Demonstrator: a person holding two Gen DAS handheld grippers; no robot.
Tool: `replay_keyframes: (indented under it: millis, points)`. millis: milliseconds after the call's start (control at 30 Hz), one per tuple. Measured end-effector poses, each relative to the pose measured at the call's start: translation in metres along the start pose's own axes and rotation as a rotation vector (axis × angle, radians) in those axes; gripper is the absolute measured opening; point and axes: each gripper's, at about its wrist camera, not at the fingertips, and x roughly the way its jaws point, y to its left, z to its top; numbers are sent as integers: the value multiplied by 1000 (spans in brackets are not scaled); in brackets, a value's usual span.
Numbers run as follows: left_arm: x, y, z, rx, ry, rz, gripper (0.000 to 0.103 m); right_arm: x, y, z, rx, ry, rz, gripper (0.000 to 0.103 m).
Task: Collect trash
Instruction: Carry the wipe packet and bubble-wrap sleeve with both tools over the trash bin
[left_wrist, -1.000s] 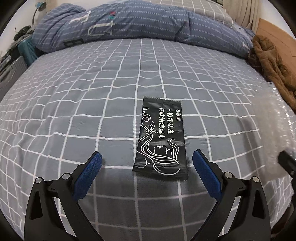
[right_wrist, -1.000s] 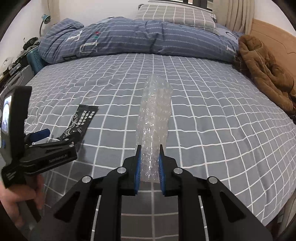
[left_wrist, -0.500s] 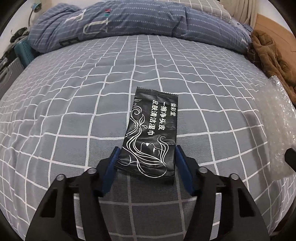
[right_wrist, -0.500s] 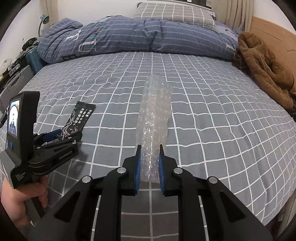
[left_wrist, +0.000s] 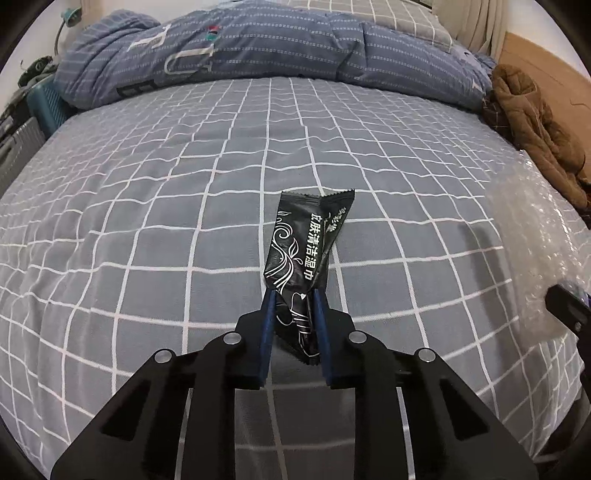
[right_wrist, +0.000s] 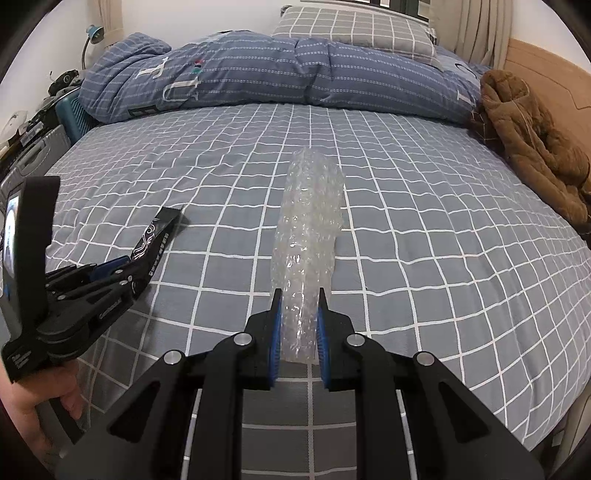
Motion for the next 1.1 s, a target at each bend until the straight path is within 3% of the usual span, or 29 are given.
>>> replay_keyframes:
  millis: [500, 1100]
  points:
    - [-44, 17, -13, -27, -27, 15, 20, -17, 14, 1, -10, -37, 34, 16]
    - [-96, 28, -52, -47, -39, 18, 20, -46, 39, -20, -44, -57, 92, 15]
